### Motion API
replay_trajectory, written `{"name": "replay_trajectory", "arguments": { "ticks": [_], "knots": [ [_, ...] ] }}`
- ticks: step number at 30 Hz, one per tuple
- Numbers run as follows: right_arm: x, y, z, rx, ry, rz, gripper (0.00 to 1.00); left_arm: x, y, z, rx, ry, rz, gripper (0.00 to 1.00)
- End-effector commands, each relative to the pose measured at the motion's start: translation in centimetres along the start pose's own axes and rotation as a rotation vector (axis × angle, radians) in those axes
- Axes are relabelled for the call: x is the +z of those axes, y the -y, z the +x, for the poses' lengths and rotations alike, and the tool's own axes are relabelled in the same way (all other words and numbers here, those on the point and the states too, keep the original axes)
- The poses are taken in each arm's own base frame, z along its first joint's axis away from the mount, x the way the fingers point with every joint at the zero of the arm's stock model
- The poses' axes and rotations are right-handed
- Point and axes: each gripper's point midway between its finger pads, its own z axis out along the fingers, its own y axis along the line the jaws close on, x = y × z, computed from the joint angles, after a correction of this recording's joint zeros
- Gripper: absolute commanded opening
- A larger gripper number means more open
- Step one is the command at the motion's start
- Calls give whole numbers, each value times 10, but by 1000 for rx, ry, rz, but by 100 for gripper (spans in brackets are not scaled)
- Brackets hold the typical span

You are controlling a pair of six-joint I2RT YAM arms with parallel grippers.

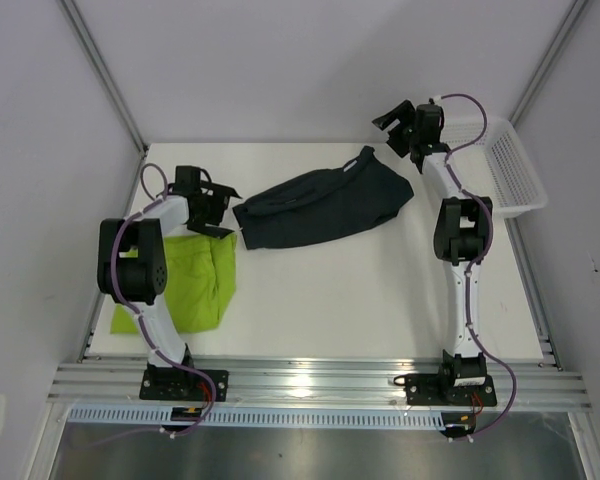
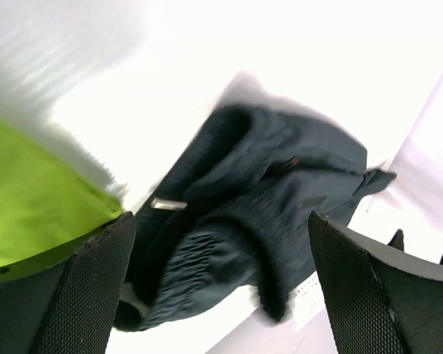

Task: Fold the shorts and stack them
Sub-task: Fold the shorts

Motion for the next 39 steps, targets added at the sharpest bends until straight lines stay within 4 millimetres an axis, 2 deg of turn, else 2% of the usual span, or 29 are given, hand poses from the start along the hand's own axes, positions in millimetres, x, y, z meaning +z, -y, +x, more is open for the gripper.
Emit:
{"name": "replay_trajectory", "arguments": {
  "ticks": [1, 3, 5, 6, 9, 10, 11, 14, 17, 18, 19, 20, 21, 22, 23, 24, 25, 26, 27, 29, 30, 33, 37, 39],
  "knots": [
    [-4, -40, -27, -41, 87, -104, 89, -9, 24, -8, 78, 14, 25, 99],
    [-13, -45, -31, -69, 96, -120, 89, -16, 39, -10, 115, 25, 54, 99],
    [-21, -53, -35, -99, 106, -142, 90, -26, 44, -12, 168, 43, 56, 99],
    [-31, -58, -37, -136, 107, -143, 89, -33, 54, -18, 192, 74, 68, 99],
    [-53, -73, -30, -230, 59, -187, 82, -51, 57, -19, 273, 101, 67, 99],
    [-58, -80, -23, -253, 38, -210, 74, -55, 58, -19, 308, 104, 76, 99],
    [-64, -86, -12, -276, -9, -253, 70, -63, 61, -18, 332, 110, 90, 99],
    [-75, -87, 18, -300, -106, -235, 63, -70, 54, -13, 393, 111, 61, 99],
    [-84, -78, 44, -255, -156, -206, 58, -80, 55, 8, 491, 111, 75, 99],
    [-87, -77, 52, -241, -177, -208, 56, -87, 60, 19, 575, 116, 101, 99],
    [-88, -69, 63, -218, -204, -188, 48, -90, 62, 24, 623, 131, 110, 99],
    [-90, -69, 72, -209, -224, -182, 44, -94, 65, 27, 667, 143, 121, 99],
    [-90, -68, 80, -203, -239, -186, 36, -97, 69, 31, 710, 153, 136, 99],
    [-92, -67, 87, -196, -254, -185, 20, -104, 75, 40, 797, 159, 173, 99],
    [-93, -57, 99, -179, -278, -162, 14, -105, 76, 44, 831, 158, 191, 99],
    [-92, -62, 109, -185, -284, -181, 8, -108, 83, 46, 861, 171, 220, 99],
    [-93, -60, 116, -183, -294, -178, 0, -109, 81, 51, 915, 177, 224, 99],
    [-95, -49, 130, -171, -322, -158, 0, -111, 86, 52, 944, 187, 232, 99],
    [-96, -53, 140, -159, -325, -175, 0, -110, 85, 53, 980, 190, 221, 99],
    [-100, -49, 158, -136, -347, -194, 0, -109, 89, 59, 1034, 186, 224, 99],
    [-103, -39, 172, -114, -363, -190, 0, -109, 91, 61, 1057, 186, 220, 99],
    [-108, -34, 215, -105, -414, -219, 0, -104, 97, 74, 1150, 174, 222, 99],
    [-107, -29, 246, -83, -464, -265, 0, -91, 103, 93, 1222, 160, 226, 99],
    [-105, -23, 256, -81, -480, -260, 0, -82, 108, 105, 1289, 174, 240, 99]
  ]
}}
